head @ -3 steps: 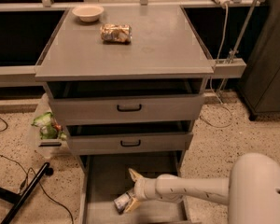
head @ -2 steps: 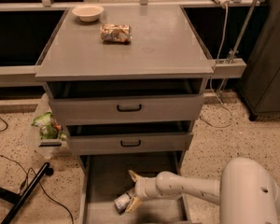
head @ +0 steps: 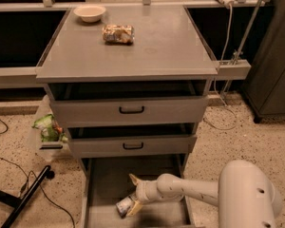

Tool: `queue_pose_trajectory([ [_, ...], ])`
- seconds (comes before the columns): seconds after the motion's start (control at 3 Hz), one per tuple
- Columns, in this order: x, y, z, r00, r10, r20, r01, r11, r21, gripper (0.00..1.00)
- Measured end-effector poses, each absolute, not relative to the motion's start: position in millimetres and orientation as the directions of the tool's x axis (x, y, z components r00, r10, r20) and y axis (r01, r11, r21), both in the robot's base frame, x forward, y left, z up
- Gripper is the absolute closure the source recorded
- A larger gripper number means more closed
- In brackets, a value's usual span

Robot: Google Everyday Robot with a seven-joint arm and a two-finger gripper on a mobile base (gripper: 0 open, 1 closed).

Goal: Pick blue plastic bottle from bottom drawer and place on counter

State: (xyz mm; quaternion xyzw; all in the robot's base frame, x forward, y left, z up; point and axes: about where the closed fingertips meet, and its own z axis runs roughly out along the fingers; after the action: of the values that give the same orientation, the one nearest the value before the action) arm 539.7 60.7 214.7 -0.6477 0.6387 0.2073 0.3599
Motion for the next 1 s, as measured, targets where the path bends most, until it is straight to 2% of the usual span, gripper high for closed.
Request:
queue_pose_trajectory([
  [1.0, 540, 65, 175, 0.048, -0.680, -0.732, -0.990, 0.064, -0.125, 0.00],
])
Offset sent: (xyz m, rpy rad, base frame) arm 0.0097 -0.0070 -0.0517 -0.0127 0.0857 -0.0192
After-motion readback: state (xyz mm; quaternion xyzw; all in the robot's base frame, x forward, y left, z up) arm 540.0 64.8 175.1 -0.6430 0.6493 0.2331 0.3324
